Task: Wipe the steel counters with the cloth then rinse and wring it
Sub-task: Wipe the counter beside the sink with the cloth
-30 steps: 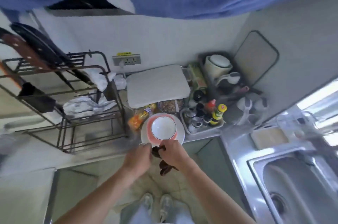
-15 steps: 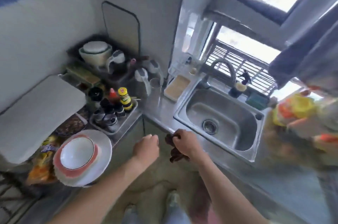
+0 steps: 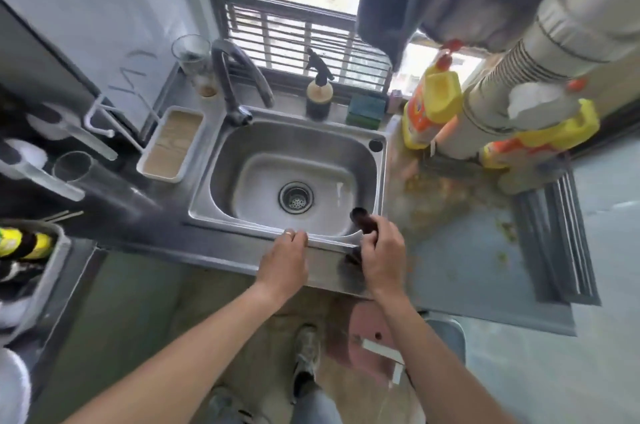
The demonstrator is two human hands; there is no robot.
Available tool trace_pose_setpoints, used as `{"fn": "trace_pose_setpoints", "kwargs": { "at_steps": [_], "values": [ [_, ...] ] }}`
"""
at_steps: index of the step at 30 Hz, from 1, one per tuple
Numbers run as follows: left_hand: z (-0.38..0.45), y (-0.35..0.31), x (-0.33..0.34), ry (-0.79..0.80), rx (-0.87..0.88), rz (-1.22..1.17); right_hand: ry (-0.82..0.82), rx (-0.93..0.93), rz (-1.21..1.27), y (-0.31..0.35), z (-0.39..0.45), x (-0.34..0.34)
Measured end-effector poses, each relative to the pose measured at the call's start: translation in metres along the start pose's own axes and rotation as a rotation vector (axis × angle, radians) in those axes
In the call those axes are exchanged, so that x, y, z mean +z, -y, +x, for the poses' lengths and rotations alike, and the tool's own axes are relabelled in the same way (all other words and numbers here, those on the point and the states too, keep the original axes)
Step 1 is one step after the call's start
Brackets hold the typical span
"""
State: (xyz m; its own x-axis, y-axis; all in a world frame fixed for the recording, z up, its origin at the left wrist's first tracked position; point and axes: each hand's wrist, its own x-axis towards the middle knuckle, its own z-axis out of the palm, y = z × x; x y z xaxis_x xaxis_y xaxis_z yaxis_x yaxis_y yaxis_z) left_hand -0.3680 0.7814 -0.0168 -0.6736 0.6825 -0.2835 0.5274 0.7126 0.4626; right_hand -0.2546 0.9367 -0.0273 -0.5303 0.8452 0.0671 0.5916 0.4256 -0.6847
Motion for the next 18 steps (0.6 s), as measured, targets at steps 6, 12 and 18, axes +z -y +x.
{"fn": "trace_pose_setpoints", "kwargs": {
  "at_steps": [6,12,18],
  "values": [
    [0.049,-0.058,0.035,0.045,0.090,0.023,-0.321,0.174,-0.167,-0.123,0.063,-0.064],
    [0.081,-0.095,0.068,0.067,0.174,0.055,-0.323,0.347,-0.169,-0.200,0.097,-0.090],
    [0.109,-0.136,0.096,0.090,0.314,0.129,-0.055,0.399,-0.090,-0.217,0.097,-0.062]
  ]
}}
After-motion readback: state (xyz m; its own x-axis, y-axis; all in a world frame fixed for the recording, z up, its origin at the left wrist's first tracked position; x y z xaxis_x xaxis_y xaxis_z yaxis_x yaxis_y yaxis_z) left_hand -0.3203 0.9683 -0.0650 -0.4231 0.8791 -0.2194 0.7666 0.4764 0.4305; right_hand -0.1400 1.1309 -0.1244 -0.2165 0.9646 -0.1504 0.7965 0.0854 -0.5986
